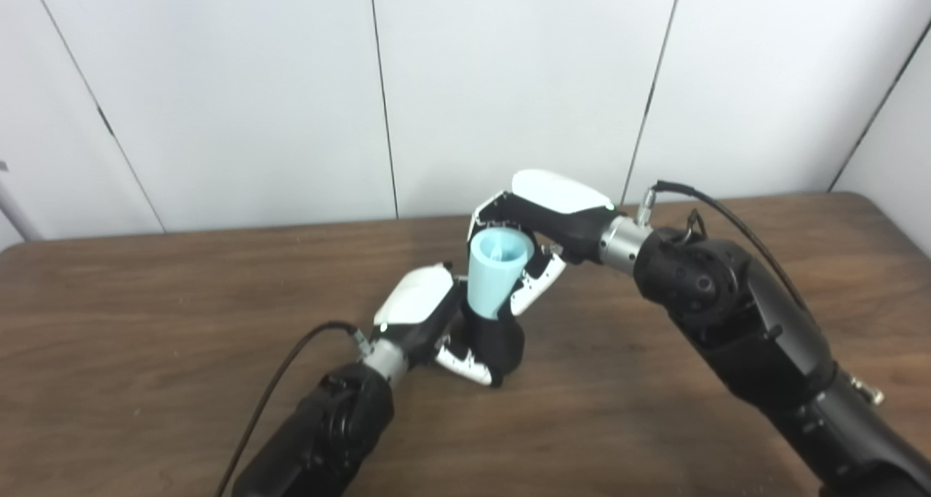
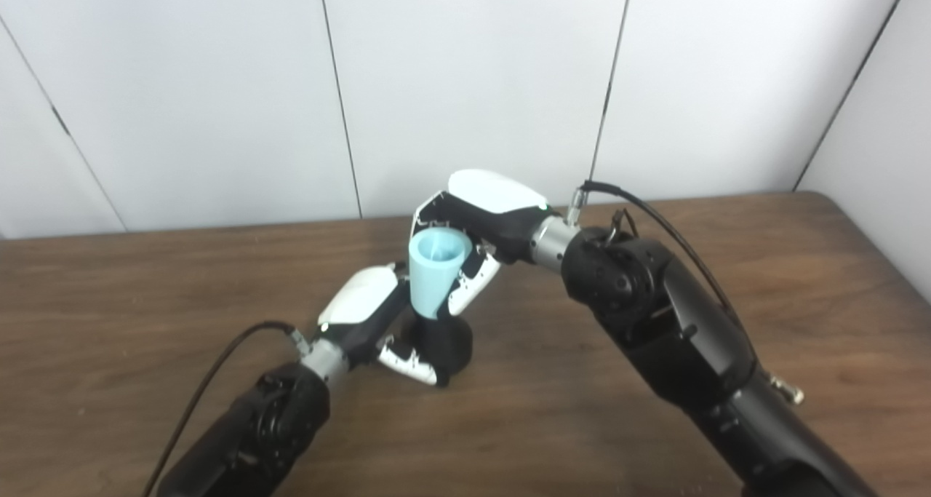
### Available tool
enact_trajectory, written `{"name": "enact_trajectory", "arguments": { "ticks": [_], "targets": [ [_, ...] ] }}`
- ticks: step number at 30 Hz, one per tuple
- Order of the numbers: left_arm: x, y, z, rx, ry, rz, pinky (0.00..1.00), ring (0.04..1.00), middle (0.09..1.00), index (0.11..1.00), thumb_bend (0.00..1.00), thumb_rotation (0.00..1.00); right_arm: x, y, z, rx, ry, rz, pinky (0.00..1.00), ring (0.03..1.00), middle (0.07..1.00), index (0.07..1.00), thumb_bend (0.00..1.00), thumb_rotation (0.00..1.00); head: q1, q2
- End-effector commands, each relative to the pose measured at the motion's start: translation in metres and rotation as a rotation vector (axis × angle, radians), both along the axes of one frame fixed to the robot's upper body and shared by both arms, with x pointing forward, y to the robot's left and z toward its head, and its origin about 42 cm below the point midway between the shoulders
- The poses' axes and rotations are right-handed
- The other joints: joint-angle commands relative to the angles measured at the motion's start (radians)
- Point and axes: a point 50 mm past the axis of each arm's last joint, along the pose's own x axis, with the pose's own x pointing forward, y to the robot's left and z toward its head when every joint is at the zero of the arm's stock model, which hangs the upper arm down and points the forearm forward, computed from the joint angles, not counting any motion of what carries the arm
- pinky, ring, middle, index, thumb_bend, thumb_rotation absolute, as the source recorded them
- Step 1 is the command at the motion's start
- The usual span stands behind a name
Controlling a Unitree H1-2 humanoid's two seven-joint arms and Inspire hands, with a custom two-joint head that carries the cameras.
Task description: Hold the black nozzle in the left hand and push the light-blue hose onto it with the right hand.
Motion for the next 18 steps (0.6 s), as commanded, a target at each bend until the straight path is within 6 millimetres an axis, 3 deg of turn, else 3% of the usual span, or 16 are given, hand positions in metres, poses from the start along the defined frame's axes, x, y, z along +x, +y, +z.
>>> {"name": "enact_trajectory", "arguments": {
  "ticks": [1, 11, 18],
  "targets": [
    [-0.023, 0.0, -0.05, 0.144, 0.21, -0.031, 1.0, 0.605, 0.478, 0.491, 0.53, 0.0, -0.001, 0.003, 0.001, -0.091, 0.011, 0.067, 0.3, 0.392, 0.437, 0.525, 0.52, 0.0, -0.001, 0.001],
    [-0.023, 0.003, -0.048, 0.142, 0.218, -0.024, 1.0, 0.607, 0.485, 0.487, 0.53, 0.0, -0.001, -0.002, -0.016, -0.055, 0.055, 0.028, 0.28, 0.38, 0.436, 0.523, 0.52, 0.0, 0.005, 0.006],
    [-0.023, 0.006, -0.048, 0.141, 0.219, -0.019, 1.0, 0.612, 0.491, 0.484, 0.53, 0.0, -0.004, -0.003, -0.028, -0.029, 0.067, 0.006, 0.32, 0.387, 0.463, 0.525, 0.52, 0.0, -0.002, 0.005]
  ]
}}
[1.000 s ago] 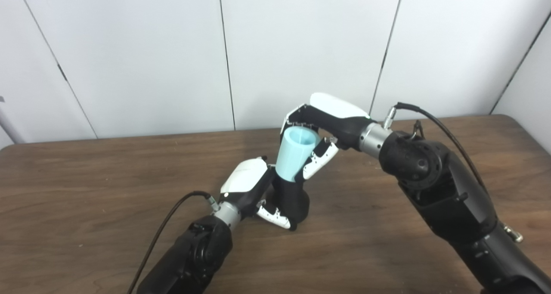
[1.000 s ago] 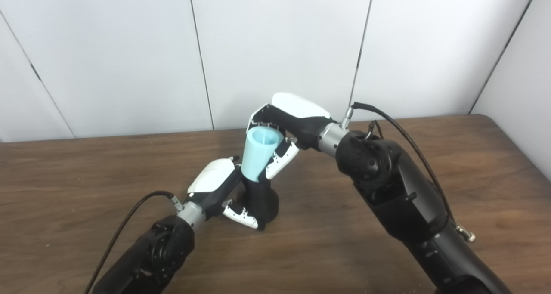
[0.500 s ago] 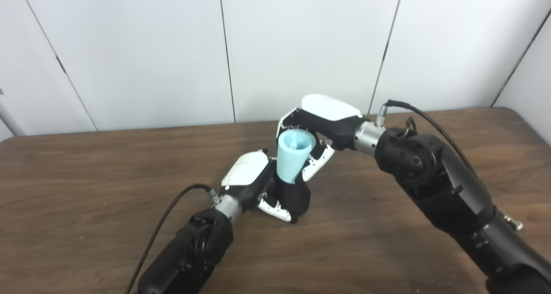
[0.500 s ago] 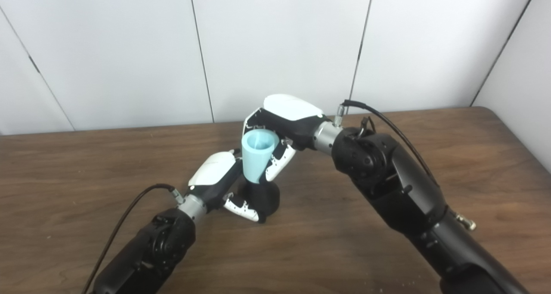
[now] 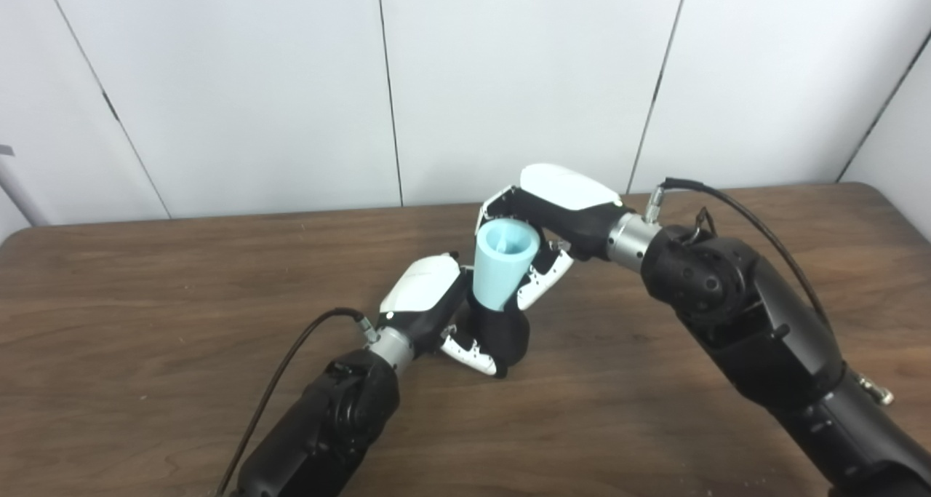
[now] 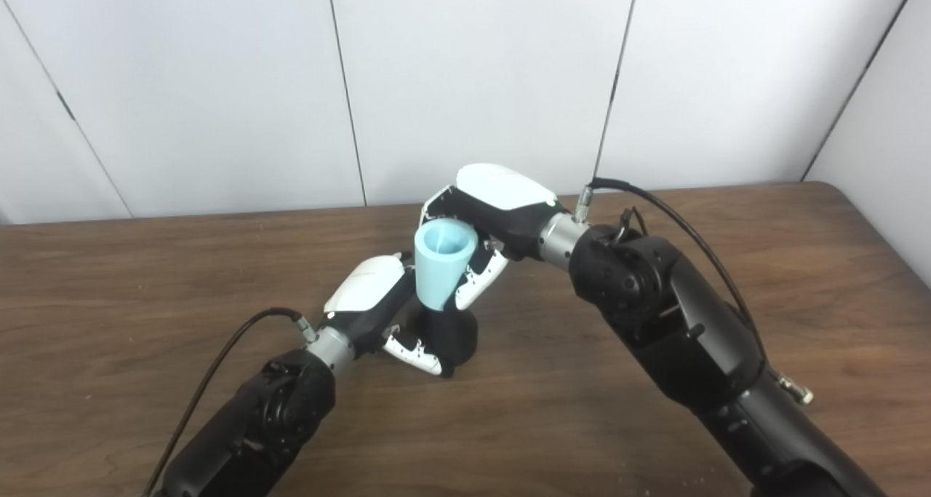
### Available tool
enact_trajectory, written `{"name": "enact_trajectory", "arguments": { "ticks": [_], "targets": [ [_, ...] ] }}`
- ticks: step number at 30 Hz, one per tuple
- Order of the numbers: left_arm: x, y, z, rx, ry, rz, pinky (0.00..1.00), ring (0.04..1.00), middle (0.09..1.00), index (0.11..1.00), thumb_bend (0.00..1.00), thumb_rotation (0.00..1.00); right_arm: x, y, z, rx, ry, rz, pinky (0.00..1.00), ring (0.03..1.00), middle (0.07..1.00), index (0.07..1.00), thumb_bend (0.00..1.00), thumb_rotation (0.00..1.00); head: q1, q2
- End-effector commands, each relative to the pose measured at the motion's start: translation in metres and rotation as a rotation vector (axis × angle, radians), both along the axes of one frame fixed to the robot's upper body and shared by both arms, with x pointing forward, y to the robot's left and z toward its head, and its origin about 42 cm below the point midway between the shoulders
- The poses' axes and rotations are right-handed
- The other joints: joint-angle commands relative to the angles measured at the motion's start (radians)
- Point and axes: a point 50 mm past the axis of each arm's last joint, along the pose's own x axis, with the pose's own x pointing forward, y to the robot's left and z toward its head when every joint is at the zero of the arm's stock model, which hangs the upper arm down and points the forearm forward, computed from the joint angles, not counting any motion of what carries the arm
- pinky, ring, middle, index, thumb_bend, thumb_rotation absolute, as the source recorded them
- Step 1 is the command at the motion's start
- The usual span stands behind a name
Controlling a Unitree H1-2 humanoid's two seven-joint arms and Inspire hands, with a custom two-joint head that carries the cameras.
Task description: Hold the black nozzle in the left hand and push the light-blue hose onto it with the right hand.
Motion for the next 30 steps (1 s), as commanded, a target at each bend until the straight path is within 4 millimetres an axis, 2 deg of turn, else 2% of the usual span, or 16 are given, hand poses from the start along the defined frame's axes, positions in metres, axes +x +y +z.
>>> {"name": "enact_trajectory", "arguments": {
  "ticks": [1, 3, 5, 7, 8, 10, 12, 14, 19, 22, 26, 30],
  "targets": [
    [-0.022, 0.006, -0.05, 0.127, 0.206, -0.02, 1.0, 0.612, 0.493, 0.483, 0.53, 0.0, -0.002, -0.001, -0.013, -0.038, 0.057, 0.017, 0.32, 0.387, 0.457, 0.526, 0.52, 0.0, -0.001, -0.001],
    [-0.021, 0.006, -0.05, 0.128, 0.206, -0.018, 1.0, 0.612, 0.494, 0.482, 0.53, 0.0, 0.0, -0.002, -0.009, -0.016, 0.04, 0.004, 0.31, 0.385, 0.451, 0.53, 0.52, 0.0, -0.002, -0.002],
    [-0.02, 0.006, -0.051, 0.128, 0.208, -0.016, 1.0, 0.612, 0.494, 0.482, 0.53, 0.0, 0.0, -0.002, -0.004, 0.012, 0.019, -0.008, 0.32, 0.381, 0.482, 0.546, 0.51, 0.0, -0.006, -0.005],
    [-0.02, 0.006, -0.051, 0.128, 0.209, -0.015, 1.0, 0.612, 0.494, 0.482, 0.53, 0.0, -0.002, -0.001, 0.002, 0.029, -0.016, -0.014, 0.33, 0.427, 0.494, 0.639, 0.53, 0.0, -0.008, -0.008],
    [-0.02, 0.006, -0.052, 0.128, 0.21, -0.015, 1.0, 0.612, 0.495, 0.482, 0.52, 0.0, -0.003, -0.002, 0.004, 0.03, -0.035, -0.017, 0.35, 0.462, 0.577, 0.681, 0.68, 0.02, -0.01, -0.01],
    [-0.02, 0.005, -0.052, 0.129, 0.21, -0.015, 1.0, 0.612, 0.495, 0.481, 0.52, 0.0, -0.004, -0.003, 0.008, 0.03, -0.07, -0.024, 0.43, 0.571, 0.725, 0.756, 0.85, 0.11, -0.01, -0.011],
    [-0.02, 0.005, -0.052, 0.128, 0.211, -0.015, 1.0, 0.612, 0.495, 0.481, 0.52, 0.0, -0.005, -0.005, 0.012, 0.03, -0.102, -0.039, 0.52, 0.684, 0.832, 0.819, 0.92, 0.18, -0.01, -0.011],
    [-0.019, 0.005, -0.053, 0.128, 0.213, -0.013, 1.0, 0.612, 0.496, 0.481, 0.52, 0.0, -0.005, -0.007, 0.016, 0.034, -0.13, -0.054, 0.64, 0.8, 0.902, 0.878, 0.97, 0.24, -0.011, -0.013],
    [-0.018, 0.005, -0.054, 0.131, 0.215, -0.012, 1.0, 0.612, 0.488, 0.485, 0.53, 0.0, -0.007, -0.01, 0.021, 0.043, -0.174, -0.065, 0.76, 0.926, 0.989, 0.979, 1.0, 0.31, -0.013, -0.017],
    [-0.018, 0.004, -0.053, 0.128, 0.217, -0.011, 1.0, 0.611, 0.487, 0.486, 0.53, 0.0, -0.007, -0.012, 0.023, 0.043, -0.18, -0.048, 0.81, 0.982, 0.999, 0.998, 1.0, 0.33, -0.009, -0.018],
    [-0.018, 0.003, -0.053, 0.128, 0.217, -0.013, 1.0, 0.609, 0.485, 0.487, 0.53, 0.0, -0.008, -0.015, 0.031, 0.057, -0.187, -0.015, 0.84, 1.0, 1.0, 1.0, 1.0, 0.4, -0.008, -0.016],
    [-0.018, 0.002, -0.052, 0.128, 0.214, -0.015, 1.0, 0.61, 0.483, 0.488, 0.53, 0.0, -0.012, -0.018, 0.048, 0.109, -0.209, 0.035, 0.88, 1.0, 1.0, 1.0, 1.0, 0.46, -0.007, -0.017]
  ]
}}
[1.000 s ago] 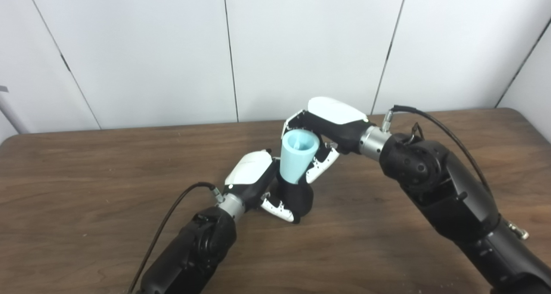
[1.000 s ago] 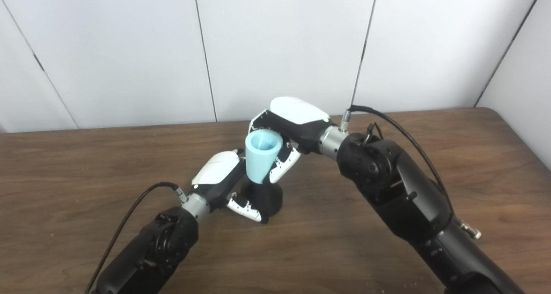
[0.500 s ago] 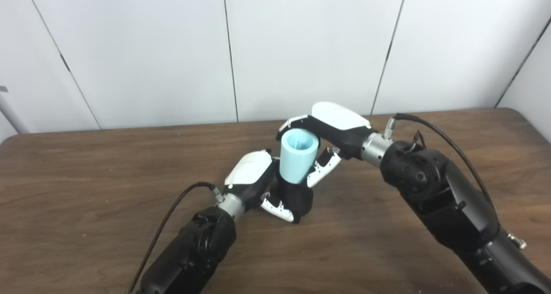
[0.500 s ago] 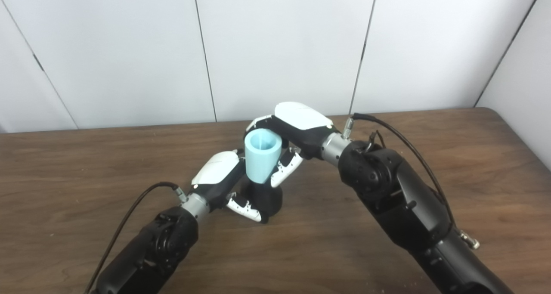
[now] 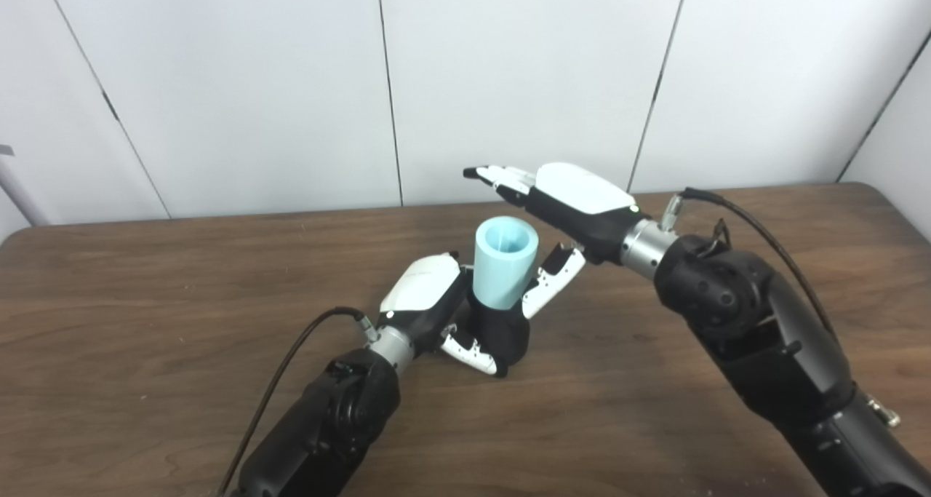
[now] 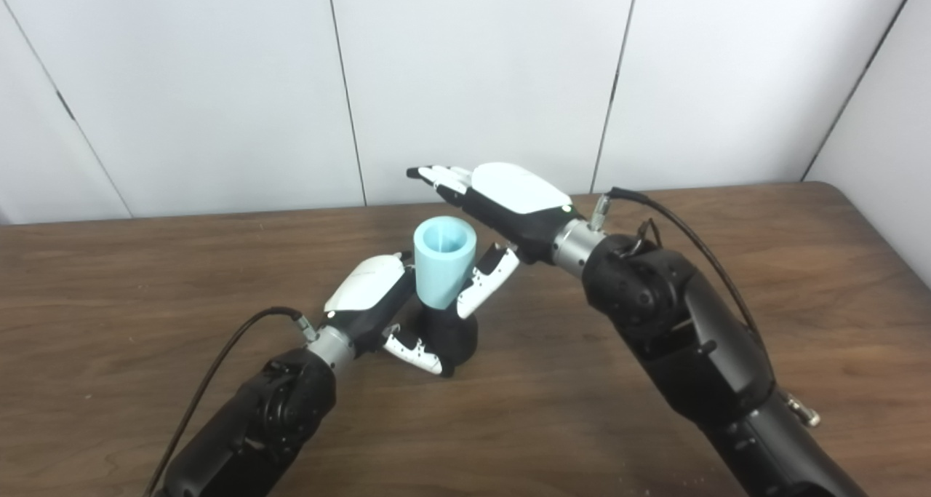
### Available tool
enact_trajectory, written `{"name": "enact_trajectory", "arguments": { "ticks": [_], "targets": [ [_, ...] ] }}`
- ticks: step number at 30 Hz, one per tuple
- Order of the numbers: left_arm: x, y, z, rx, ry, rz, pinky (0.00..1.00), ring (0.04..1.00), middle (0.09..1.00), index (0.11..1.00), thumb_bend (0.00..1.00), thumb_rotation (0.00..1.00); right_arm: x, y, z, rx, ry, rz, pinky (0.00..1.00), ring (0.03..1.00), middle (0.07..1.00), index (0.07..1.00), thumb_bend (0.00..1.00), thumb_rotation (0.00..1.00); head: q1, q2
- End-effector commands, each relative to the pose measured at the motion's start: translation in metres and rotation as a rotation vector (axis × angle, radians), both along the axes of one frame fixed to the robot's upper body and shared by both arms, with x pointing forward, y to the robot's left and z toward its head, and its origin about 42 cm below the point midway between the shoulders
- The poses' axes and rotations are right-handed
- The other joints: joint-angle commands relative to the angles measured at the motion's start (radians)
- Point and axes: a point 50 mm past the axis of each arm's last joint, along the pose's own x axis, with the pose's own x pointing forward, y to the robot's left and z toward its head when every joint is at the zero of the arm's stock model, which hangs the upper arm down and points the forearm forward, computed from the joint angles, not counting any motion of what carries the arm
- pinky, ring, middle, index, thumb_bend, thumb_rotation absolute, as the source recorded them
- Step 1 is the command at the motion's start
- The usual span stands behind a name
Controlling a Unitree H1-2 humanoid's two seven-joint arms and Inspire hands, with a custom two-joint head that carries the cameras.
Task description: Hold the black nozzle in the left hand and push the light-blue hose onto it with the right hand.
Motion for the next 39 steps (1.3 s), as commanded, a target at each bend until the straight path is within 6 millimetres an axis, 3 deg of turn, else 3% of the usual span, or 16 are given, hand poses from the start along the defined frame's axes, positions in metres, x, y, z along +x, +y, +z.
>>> {"name": "enact_trajectory", "arguments": {
  "ticks": [1, 6, 10, 12, 16, 39],
  "targets": [
    [-0.018, 0.004, -0.052, 0.131, 0.212, -0.018, 1.0, 0.609, 0.488, 0.486, 0.53, 0.0, -0.002, -0.003, 0.041, 0.036, -0.131, 0.054, 0.91, 1.0, 1.0, 1.0, 1.0, 0.5, 0.0, 0.0],
    [-0.018, 0.005, -0.053, 0.134, 0.215, -0.018, 1.0, 0.607, 0.491, 0.484, 0.53, 0.0, -0.011, -0.01, 0.05, 0.078, -0.157, 0.111, 0.98, 1.0, 1.0, 1.0, 1.0, 0.57, -0.001, 0.001],
    [-0.016, 0.006, -0.053, 0.135, 0.215, -0.016, 1.0, 0.607, 0.492, 0.483, 0.53, 0.0, -0.024, -0.016, 0.047, 0.05, -0.159, 0.184, 1.0, 1.0, 1.0, 1.0, 1.0, 0.73, 0.0, -0.005],
    [-0.015, 0.006, -0.052, 0.135, 0.213, -0.015, 1.0, 0.607, 0.494, 0.482, 0.52, 0.0, -0.027, -0.018, 0.045, 0.009, -0.16, 0.215, 1.0, 1.0, 1.0, 1.0, 0.93, 0.84, 0.001, -0.005],
    [-0.015, 0.005, -0.051, 0.137, 0.209, -0.016, 1.0, 0.607, 0.495, 0.482, 0.52, 0.0, -0.031, -0.02, 0.043, -0.058, -0.158, 0.239, 1.0, 1.0, 1.0, 1.0, 0.88, 0.92, 0.001, -0.003],
    [-0.018, 0.008, -0.053, 0.139, 0.212, -0.017, 1.0, 0.606, 0.49, 0.484, 0.53, 0.0, -0.031, -0.017, 0.023, -0.103, -0.062, 0.206, 1.0, 1.0, 1.0, 1.0, 0.85, 0.94, 0.003, 0.002]
  ]
}}
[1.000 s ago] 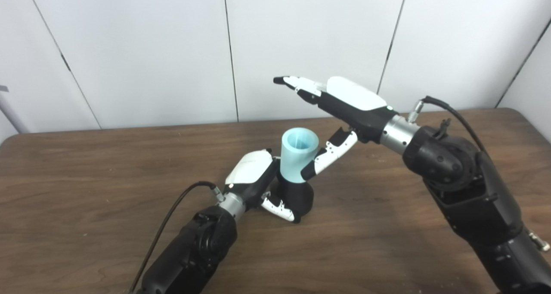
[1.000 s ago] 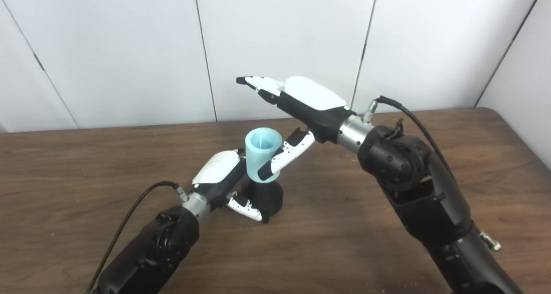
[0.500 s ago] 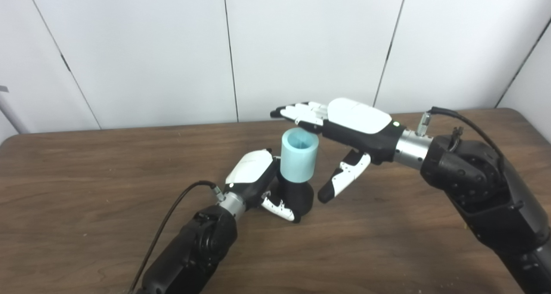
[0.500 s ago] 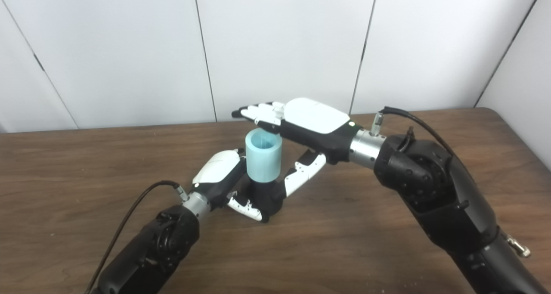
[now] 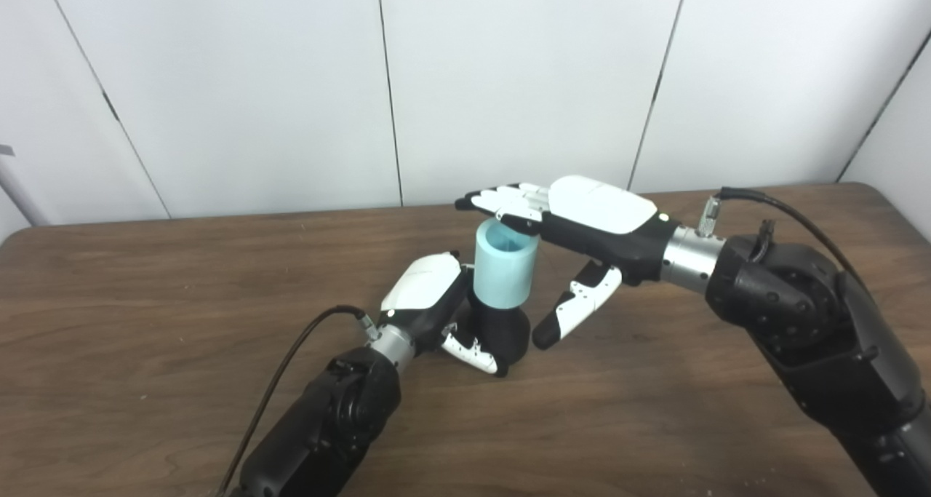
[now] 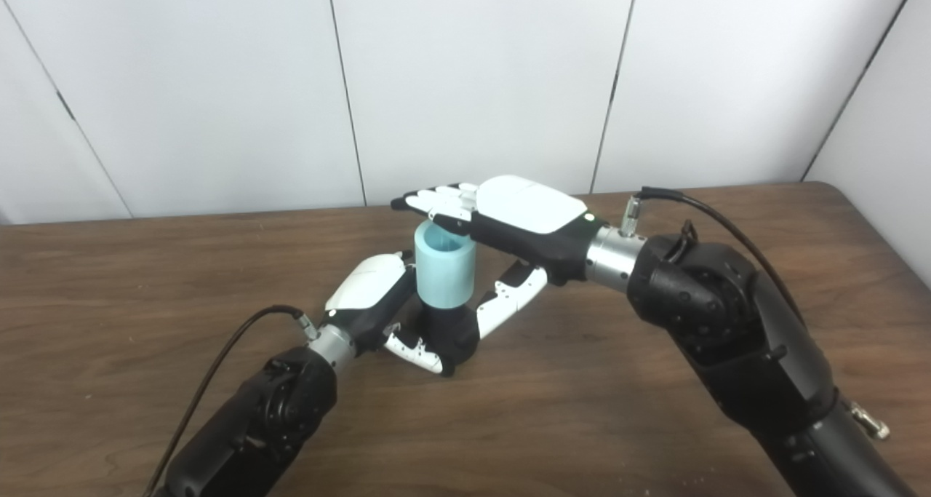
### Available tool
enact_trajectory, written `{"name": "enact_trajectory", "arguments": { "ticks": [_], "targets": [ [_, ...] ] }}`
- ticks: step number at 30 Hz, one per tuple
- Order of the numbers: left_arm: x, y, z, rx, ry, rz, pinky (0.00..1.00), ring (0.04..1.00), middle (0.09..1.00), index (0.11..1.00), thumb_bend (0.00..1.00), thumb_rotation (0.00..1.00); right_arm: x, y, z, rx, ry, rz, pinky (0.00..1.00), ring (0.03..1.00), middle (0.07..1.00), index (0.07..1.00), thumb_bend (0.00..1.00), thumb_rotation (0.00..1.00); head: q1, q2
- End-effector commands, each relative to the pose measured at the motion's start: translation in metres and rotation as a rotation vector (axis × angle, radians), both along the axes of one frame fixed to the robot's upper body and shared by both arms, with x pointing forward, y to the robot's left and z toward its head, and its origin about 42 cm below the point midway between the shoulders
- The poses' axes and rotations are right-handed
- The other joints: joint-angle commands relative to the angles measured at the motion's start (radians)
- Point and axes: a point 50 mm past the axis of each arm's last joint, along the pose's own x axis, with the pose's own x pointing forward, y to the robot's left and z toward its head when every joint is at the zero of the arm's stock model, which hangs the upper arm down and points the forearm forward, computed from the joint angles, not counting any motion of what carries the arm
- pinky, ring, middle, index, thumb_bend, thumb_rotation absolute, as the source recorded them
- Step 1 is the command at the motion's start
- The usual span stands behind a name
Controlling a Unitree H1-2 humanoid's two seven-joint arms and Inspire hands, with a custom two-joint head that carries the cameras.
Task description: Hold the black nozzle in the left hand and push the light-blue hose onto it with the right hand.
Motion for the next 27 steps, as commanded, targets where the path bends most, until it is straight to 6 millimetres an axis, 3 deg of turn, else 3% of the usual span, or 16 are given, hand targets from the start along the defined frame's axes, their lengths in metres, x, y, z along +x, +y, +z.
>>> {"name": "enact_trajectory", "arguments": {
  "ticks": [1, 18, 27],
  "targets": [
    [-0.02, 0.008, -0.053, 0.135, 0.211, -0.017, 1.0, 0.607, 0.489, 0.485, 0.53, 0.0, 0.0, 0.001, 0.012, -0.001, -0.046, 0.005, 1.0, 1.0, 1.0, 1.0, 0.85, 0.94, -0.002, 0.001],
    [-0.018, 0.01, -0.052, 0.132, 0.211, -0.014, 1.0, 0.608, 0.495, 0.481, 0.52, 0.0, -0.001, -0.009, -0.003, -0.241, -0.044, 0.056, 1.0, 1.0, 1.0, 0.97, 0.84, 0.94, 0.006, 0.01],
    [-0.019, 0.006, -0.05, 0.125, 0.211, -0.021, 1.0, 0.609, 0.494, 0.482, 0.53, 0.0, 0.001, -0.003, -0.016, -0.288, -0.029, 0.069, 1.0, 1.0, 1.0, 0.978, 0.89, 0.99, 0.005, 0.016]
  ]
}}
